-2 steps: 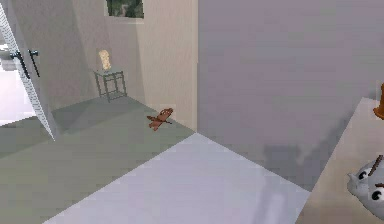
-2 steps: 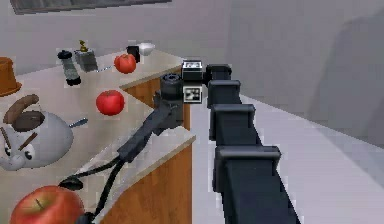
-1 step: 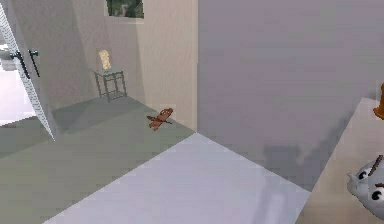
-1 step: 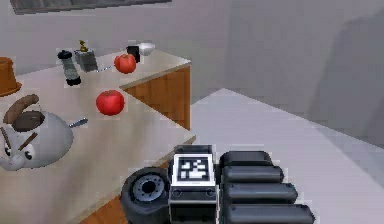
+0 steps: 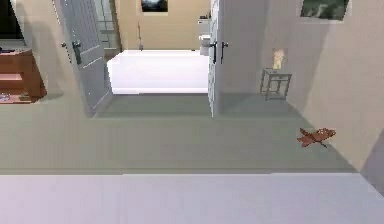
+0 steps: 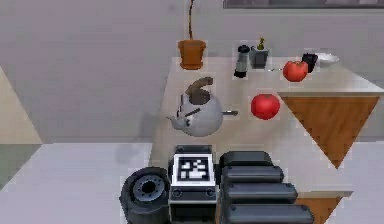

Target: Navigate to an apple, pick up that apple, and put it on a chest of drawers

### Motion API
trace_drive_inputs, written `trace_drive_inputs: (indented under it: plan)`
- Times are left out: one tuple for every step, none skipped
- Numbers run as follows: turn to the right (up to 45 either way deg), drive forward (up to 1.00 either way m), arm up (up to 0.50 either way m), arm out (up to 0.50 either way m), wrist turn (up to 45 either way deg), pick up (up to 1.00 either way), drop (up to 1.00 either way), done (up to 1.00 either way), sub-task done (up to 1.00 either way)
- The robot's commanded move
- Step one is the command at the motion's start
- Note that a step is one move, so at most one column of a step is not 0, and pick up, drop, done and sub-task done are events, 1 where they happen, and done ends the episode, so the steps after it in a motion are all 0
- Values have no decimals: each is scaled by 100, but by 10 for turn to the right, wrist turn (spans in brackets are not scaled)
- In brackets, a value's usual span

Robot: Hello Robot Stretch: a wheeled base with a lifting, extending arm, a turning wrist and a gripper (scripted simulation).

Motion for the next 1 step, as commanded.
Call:
trace_drive_inputs:
  plan:
    - [-450,0,0,0,0,0,0,0,0]
